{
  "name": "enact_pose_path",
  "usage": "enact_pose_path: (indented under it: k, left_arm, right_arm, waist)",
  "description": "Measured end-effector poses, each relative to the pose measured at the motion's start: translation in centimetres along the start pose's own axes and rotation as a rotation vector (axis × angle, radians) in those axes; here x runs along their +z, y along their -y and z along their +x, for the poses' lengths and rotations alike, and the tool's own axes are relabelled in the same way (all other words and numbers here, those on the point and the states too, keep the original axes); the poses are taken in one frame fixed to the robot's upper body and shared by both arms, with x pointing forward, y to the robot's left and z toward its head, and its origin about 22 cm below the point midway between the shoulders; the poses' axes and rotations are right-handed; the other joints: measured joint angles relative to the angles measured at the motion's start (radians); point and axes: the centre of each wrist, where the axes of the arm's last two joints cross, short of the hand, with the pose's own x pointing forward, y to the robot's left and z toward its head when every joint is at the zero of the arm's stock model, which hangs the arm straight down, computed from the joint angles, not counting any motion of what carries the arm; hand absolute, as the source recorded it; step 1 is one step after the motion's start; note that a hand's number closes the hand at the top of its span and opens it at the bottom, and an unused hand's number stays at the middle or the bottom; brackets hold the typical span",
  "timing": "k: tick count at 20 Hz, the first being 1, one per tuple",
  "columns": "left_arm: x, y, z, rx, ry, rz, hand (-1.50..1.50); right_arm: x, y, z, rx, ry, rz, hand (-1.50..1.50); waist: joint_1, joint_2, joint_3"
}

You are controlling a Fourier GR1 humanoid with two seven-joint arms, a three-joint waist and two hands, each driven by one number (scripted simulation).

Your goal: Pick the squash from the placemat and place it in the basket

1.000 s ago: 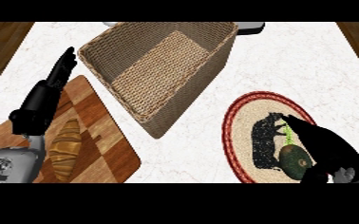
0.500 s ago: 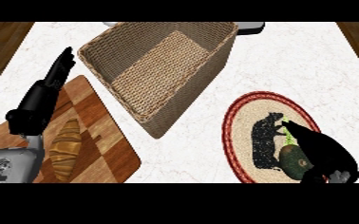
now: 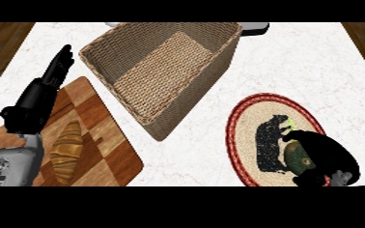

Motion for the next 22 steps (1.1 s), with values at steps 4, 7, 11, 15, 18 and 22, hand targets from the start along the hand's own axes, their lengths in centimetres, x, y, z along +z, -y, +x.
enact_pose_path:
  k: [4, 7, 11, 15, 18, 22]
  left_arm:
    - [0.2, 0.1, 0.2, 0.002, 0.001, 0.001, 0.0]
    - [-0.1, 0.1, -0.1, 0.001, 0.004, -0.001, 0.0]
    - [0.2, -0.1, -0.3, 0.001, 0.0, -0.002, 0.0]
    - [0.3, -0.3, -0.3, -0.006, -0.003, 0.0, 0.0]
    - [0.5, 0.2, -0.6, -0.007, -0.009, 0.005, 0.0]
    - [0.5, 0.8, -0.8, 0.0, -0.011, 0.004, 0.0]
  right_arm:
    - [-0.4, -0.3, -0.3, 0.004, 0.014, -0.034, 1.5]
    - [-1.2, -0.5, -0.2, 0.039, 0.027, -0.066, 1.5]
    - [-1.8, -0.4, -0.4, 0.074, 0.056, -0.108, 1.5]
    - [-1.4, -0.9, 0.2, 0.048, -0.01, -0.178, 1.5]
    - [-0.9, -1.9, 1.3, -0.03, -0.153, -0.262, 1.5]
    - [0.5, -2.7, 3.5, -0.094, -0.313, -0.387, 1.5]
  waist:
    - [0.0, -0.004, -0.006]
    - [0.0, -0.008, -0.012]
    - [0.001, -0.009, -0.012]
    - [-0.001, -0.005, -0.007]
    - [-0.008, -0.006, -0.007]
    - [-0.012, -0.004, -0.004]
